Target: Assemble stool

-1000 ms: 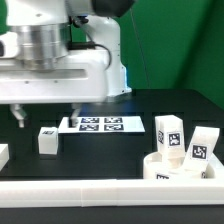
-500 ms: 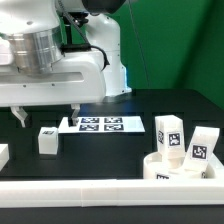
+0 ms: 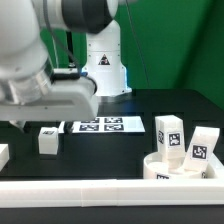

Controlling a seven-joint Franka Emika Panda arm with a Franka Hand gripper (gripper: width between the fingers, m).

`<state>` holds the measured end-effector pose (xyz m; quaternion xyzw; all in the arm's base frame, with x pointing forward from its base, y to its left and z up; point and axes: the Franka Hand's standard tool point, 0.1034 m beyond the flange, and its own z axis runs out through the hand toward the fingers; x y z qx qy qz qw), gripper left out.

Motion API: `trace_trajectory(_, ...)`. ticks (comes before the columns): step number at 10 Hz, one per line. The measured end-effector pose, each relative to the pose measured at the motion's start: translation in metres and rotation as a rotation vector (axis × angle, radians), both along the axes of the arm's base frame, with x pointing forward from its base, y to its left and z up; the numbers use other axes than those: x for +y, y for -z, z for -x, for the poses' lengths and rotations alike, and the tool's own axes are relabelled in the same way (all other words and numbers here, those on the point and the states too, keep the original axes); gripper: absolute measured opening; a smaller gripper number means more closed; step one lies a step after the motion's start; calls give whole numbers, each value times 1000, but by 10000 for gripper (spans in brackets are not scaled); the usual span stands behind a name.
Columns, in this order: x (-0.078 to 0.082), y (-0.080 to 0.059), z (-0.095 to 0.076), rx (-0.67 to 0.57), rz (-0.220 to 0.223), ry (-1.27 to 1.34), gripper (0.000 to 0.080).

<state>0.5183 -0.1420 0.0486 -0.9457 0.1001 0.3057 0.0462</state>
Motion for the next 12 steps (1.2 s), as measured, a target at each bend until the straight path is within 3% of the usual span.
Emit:
trace_trajectory(2,2,3,4,95,-26,1,649)
trace_trajectory(5,-12,12,9,104,22,-76,649)
trace_trajectory(9,-10,14,19,153,0,-76,649)
trace_trajectory(10,-8,12,29,256,-26,-62,649)
trace_trajectory(12,-6,21,35,369,-40,-59,649)
